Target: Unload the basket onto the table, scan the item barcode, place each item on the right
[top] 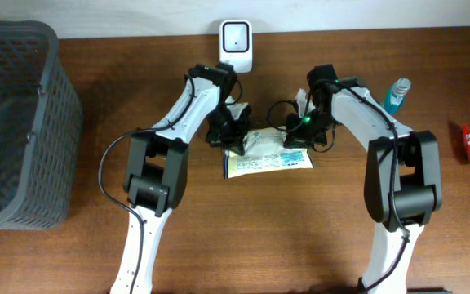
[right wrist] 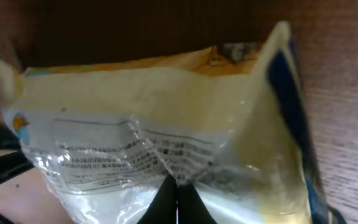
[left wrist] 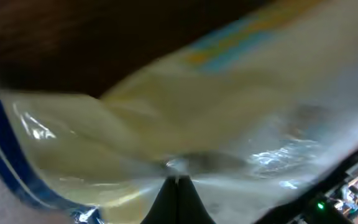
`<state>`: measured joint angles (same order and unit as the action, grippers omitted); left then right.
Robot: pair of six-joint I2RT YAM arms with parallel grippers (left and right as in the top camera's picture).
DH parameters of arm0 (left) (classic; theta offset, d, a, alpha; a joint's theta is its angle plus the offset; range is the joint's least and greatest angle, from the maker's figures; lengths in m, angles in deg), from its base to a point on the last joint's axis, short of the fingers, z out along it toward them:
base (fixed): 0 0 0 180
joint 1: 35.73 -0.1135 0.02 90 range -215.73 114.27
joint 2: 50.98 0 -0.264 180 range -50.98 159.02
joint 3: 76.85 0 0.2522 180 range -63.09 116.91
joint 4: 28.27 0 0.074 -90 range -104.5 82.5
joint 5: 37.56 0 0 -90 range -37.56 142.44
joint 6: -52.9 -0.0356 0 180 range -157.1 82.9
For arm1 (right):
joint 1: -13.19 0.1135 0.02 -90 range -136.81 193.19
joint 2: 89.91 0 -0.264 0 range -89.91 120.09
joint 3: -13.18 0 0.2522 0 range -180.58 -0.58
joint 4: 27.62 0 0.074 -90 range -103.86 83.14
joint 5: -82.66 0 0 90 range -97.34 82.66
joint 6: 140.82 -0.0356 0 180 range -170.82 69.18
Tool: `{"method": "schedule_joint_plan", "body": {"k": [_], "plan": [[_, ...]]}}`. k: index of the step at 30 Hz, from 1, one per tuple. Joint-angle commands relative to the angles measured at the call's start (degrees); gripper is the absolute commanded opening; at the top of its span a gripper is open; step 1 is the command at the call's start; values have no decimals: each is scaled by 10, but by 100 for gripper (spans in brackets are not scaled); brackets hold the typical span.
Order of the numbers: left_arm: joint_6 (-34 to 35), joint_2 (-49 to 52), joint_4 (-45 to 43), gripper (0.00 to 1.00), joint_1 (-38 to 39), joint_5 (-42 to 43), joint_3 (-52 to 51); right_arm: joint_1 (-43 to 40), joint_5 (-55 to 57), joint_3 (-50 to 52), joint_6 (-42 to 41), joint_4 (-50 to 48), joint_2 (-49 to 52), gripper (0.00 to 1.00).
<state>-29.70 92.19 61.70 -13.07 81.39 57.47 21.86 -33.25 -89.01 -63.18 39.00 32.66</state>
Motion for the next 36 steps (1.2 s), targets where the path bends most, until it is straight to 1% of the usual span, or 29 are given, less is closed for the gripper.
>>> {"method": "schedule_joint_plan", "body": {"k": [1,2,3,4,6,9,12,13,14,15,16,17,18,21,24,29,30,31,32,33,34,35,36], "plan": [[59,5,-20,0,-10,-158,-37,0,154,35,-60,-6,6,4],[89,5,-12,0,-14,-231,-36,0,215,34,-66,6,6,4],[111,3,1,0,-19,-284,-30,-1,251,28,-66,21,5,4],[121,3,12,0,-25,-317,-21,-1,270,19,-66,33,5,4],[124,3,31,0,-40,-332,7,0,301,-9,-66,58,5,4],[123,2,69,0,-59,-313,69,0,318,-77,-61,111,5,4],[122,2,106,0,-74,-261,140,0,318,-168,-48,179,5,16],[110,2,109,0,-76,-226,154,0,315,-190,-45,195,5,19],[80,2,106,2,-76,-172,161,-1,308,-219,-43,216,5,24],[47,2,99,25,-75,-116,160,-1,298,-236,-39,226,5,27],[16,3,91,62,-71,-69,155,-1,288,-244,-35,230,5,35],[-6,3,82,94,-68,-40,147,-1,270,-246,-26,230,5,46],[-23,3,73,99,-64,-19,139,-1,259,-246,-24,230,5,57],[-32,3,50,99,-54,12,108,-1,243,-241,-24,231,6,59],[-45,3,7,99,-44,41,58,-1,237,-241,-13,240,6,60],[-45,3,-49,100,-33,48,-11,-1,235,-240,-14,248,6,60],[-45,3,-62,98,-32,48,-22,-1,231,-239,-14,248,6,59],[-45,3,-73,84,-30,48,-28,0,223,-236,-14,247,6,53],[-45,3,-81,67,-30,48,-32,0,216,-233,-14,247,6,48],[-45,3,-86,58,-29,48,-33,0,210,-228,-14,247,6,43],[-45,3,-88,52,-29,48,-33,0,205,-220,-14,245,6,43],[-45,3,-92,49,-29,48,-33,0,204,-210,-14,241,6,43],[-45,3,-94,50,-29,48,-33,0,204,-198,-14,236,6,43]]}}
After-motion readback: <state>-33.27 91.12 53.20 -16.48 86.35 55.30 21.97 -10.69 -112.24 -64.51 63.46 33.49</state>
